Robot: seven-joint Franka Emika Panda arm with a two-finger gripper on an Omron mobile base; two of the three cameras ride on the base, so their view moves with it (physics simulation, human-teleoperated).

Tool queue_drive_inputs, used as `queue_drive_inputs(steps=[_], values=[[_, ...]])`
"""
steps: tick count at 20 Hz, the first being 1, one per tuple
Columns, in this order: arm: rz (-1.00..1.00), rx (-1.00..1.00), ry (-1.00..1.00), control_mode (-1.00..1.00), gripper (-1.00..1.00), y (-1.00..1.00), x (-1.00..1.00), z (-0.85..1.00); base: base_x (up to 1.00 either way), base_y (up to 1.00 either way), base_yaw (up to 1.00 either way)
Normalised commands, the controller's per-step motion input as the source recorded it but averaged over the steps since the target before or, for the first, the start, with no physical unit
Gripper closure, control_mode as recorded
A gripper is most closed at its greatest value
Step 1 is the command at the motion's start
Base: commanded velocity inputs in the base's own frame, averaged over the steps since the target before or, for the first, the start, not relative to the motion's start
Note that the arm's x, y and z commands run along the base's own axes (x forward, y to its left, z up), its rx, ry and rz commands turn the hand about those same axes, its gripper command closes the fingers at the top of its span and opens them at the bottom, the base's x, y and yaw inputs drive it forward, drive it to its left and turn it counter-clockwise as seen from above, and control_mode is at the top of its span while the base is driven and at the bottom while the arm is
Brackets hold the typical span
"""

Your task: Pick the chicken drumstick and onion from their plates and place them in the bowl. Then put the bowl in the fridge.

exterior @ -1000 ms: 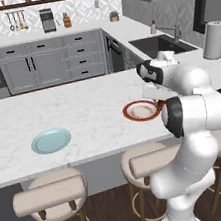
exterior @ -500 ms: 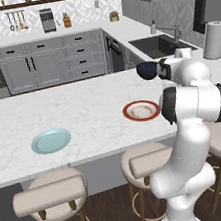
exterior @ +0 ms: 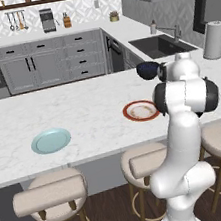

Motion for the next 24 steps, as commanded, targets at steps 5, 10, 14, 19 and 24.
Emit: queue_drive_inputs(steps=[5,10,14,19,24], values=[[0.0,0.02,0.0,-1.0,1.0,-0.02,0.61,-0.18,0.0,0.0,0.0],[0.0,0.01,0.02,-1.0,1.0,-0.17,0.38,-0.22,0.0,0.0,0.0],[0.0,0.0,0.01,-1.0,1.0,-0.07,0.32,-0.41,0.0,0.0,0.0],[0.0,0.02,0.0,-1.0,-1.0,-0.08,0.14,-0.32,0.0,0.0,0.0],[0.0,0.02,0.0,-1.0,-1.0,-0.23,0.0,-0.25,0.0,0.0,0.0]])
